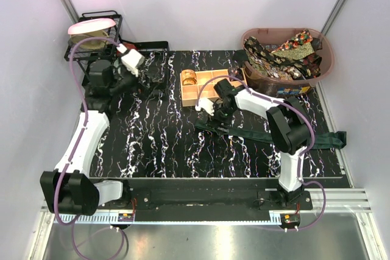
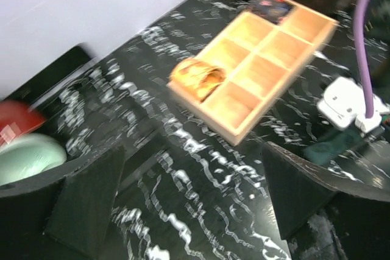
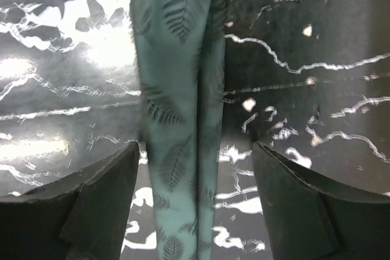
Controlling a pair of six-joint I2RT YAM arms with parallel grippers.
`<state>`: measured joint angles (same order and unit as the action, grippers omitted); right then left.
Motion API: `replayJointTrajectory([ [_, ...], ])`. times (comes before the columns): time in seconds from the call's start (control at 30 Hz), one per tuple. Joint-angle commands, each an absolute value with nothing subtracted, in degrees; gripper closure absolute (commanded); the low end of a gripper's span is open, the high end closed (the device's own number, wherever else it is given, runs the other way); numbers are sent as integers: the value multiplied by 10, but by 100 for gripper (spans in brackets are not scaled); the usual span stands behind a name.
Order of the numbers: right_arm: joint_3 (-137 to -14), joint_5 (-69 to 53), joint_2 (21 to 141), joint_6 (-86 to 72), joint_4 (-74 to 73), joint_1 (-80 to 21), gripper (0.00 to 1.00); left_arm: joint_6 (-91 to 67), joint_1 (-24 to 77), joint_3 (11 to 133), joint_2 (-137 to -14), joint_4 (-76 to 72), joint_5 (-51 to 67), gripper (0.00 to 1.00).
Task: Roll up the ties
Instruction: Move the tie to the center of the board.
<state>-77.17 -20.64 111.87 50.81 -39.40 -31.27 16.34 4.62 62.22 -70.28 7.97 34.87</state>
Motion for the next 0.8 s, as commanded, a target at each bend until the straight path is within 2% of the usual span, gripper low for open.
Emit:
replayJointTrajectory([
  [0.0,-803,-213,1147,489,-374,-317,22,143,23,637,-671,78,330,1],
  [0.17,-774,-214,1150,512,-377,-341,46,184,14,616,-647,111,345,1],
  [0.23,-758,-221,1140,512,-381,-347,49,227,11,602,-635,130,361,2],
  [0.3,-727,-227,1120,508,-381,-359,57,285,11,584,-623,168,385,4],
  [0.33,-716,-229,1113,506,-381,-361,60,308,11,576,-618,181,394,9],
  [0.47,-655,-236,1068,508,-384,-363,63,467,14,509,-595,296,463,14],
  [0.57,-628,-252,1046,498,-388,-368,66,623,61,453,-587,345,433,24],
  [0.6,-623,-256,1042,494,-389,-373,70,647,72,440,-587,353,429,25],
  [0.63,-614,-256,1036,490,-388,-378,70,664,84,429,-587,359,425,25],
  [0.67,-612,-256,1036,484,-387,-381,69,675,107,411,-587,360,421,25],
  [0.77,-609,-258,1034,470,-381,-386,52,686,154,401,-601,345,411,24],
])
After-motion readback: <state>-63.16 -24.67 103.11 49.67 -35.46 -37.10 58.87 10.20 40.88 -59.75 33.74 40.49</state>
